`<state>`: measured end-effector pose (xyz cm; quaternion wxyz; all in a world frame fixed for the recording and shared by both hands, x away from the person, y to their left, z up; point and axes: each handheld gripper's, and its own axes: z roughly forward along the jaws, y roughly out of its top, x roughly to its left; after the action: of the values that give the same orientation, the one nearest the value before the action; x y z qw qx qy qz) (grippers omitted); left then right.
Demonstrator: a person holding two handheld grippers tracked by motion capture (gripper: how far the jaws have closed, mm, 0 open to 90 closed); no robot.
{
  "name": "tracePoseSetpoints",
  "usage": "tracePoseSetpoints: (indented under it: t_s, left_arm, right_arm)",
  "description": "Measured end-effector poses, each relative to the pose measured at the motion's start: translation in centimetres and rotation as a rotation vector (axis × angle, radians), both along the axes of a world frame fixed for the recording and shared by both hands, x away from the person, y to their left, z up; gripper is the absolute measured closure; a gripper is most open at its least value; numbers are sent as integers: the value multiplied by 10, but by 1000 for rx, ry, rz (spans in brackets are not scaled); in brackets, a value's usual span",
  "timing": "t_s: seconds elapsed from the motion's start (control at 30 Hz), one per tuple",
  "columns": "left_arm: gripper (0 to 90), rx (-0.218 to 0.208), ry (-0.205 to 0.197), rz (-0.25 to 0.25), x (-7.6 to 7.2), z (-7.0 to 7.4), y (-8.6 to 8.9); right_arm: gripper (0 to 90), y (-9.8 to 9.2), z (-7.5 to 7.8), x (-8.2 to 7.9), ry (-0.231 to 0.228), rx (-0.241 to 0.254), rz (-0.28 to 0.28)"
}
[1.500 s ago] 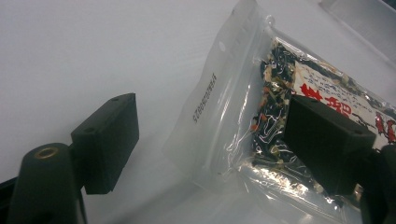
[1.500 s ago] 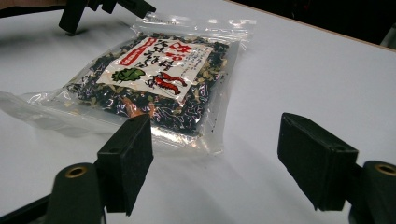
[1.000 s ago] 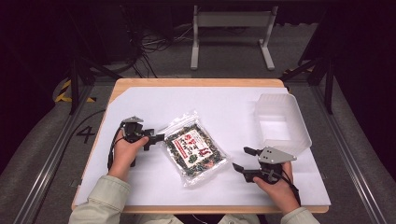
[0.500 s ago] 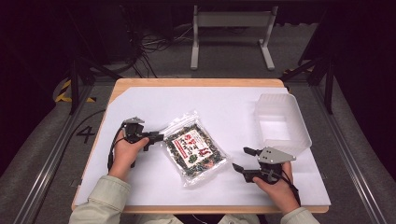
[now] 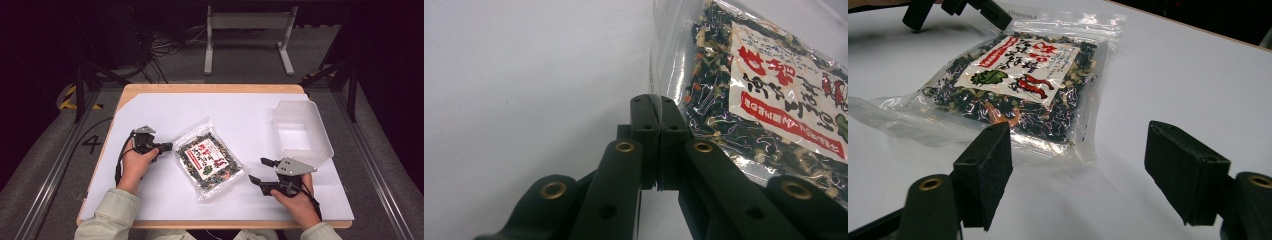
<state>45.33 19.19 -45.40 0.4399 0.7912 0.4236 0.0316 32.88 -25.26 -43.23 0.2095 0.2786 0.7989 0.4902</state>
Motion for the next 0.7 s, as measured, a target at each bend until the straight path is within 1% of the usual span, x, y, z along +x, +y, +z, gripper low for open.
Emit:
tracePoseSetpoints:
  t_s: [0.1, 0.17, 0.2, 0.27, 0.33, 0.37, 0.4, 0.47, 0.53, 0.6, 0.67, 0.7]
  left_arm:
    - [891, -6, -1, -1, -1, 1, 0]
    - [891, -21, -13, 0, -1, 3, 1]
    - [891, -34, -30, 5, -2, 6, 1]
    - [892, -79, -62, 13, -5, 13, 2]
    - [892, -122, -92, 11, -8, 21, 4]
    - [893, -135, -109, 9, -10, 25, 4]
    - [893, -134, -127, 3, -12, 30, 3]
    - [894, -149, -153, -7, -17, 39, 2]
    - [894, -167, -184, -18, -23, 50, 0]
    - [895, -201, -204, -27, -28, 60, -1]
    - [895, -219, -228, -42, -33, 69, -3]
    - [895, -227, -245, -45, -37, 74, -5]
  right_arm:
    - [281, -1, 0, 0, -2, 0, -3]
    - [331, -1, 1, 0, -11, -8, -1]
    - [346, -2, 2, 0, -16, -9, 0]
    - [384, -2, 4, 0, -30, -9, -5]
    - [409, -3, 7, -1, -36, -2, -9]
    - [422, -3, 8, -1, -41, 4, -14]
    - [450, -4, 9, -1, -42, 5, -21]
    - [506, -5, 11, 0, -34, 14, -18]
    - [511, -6, 14, 2, -30, 9, -36]
    - [512, -6, 18, 3, -43, 13, -37]
    - [491, -7, 23, 3, -18, 16, -51]
    - [477, -7, 25, 3, -28, 17, -53]
